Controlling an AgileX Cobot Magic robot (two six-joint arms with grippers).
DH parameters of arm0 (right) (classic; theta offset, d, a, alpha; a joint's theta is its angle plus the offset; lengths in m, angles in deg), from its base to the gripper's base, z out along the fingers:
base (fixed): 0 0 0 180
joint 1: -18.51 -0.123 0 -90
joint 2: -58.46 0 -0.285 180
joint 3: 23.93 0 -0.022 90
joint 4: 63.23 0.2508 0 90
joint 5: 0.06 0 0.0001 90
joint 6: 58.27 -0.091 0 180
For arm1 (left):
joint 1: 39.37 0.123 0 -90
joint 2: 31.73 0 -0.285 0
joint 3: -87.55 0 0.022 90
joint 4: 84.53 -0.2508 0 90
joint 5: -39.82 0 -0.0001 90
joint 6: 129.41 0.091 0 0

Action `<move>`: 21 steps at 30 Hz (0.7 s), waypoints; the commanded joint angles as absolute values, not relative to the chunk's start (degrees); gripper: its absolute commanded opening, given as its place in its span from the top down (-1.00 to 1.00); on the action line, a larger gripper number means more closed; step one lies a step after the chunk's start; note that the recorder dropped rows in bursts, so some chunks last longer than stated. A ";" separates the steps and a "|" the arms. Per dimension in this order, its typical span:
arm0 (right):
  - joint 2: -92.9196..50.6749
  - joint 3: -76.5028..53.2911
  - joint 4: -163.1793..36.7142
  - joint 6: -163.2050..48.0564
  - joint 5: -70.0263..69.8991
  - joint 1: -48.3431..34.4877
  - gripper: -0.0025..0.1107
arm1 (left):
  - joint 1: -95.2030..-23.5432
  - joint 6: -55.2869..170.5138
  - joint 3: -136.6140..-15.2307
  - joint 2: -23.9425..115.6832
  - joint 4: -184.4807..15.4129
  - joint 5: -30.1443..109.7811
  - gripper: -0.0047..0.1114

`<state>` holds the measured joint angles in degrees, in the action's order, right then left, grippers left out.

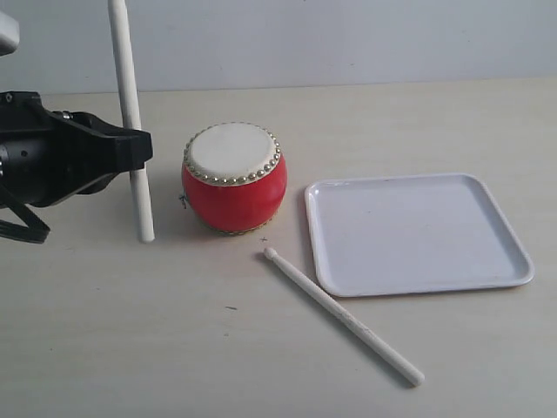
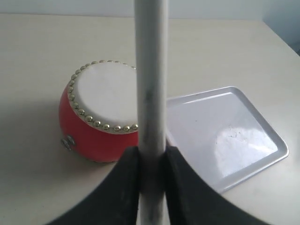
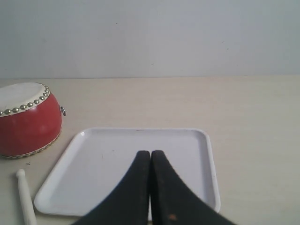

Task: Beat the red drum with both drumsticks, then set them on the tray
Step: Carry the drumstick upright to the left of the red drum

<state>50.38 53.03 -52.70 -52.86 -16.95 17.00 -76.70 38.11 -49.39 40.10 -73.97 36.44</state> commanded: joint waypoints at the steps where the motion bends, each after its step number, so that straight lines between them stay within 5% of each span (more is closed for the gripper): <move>1: 50.67 53.29 -52.64 -52.32 -16.61 17.11 0.96 | -76.58 37.78 -49.27 39.66 -73.34 36.07 0.92; 16: 50.67 53.29 -52.64 -52.32 -16.61 17.11 0.96 | -76.58 41.43 -49.27 39.66 -73.82 33.38 0.92; 21: 50.67 53.29 -46.41 -56.42 -2.52 17.11 0.96 | -76.58 42.99 -49.27 39.66 -73.82 32.47 0.92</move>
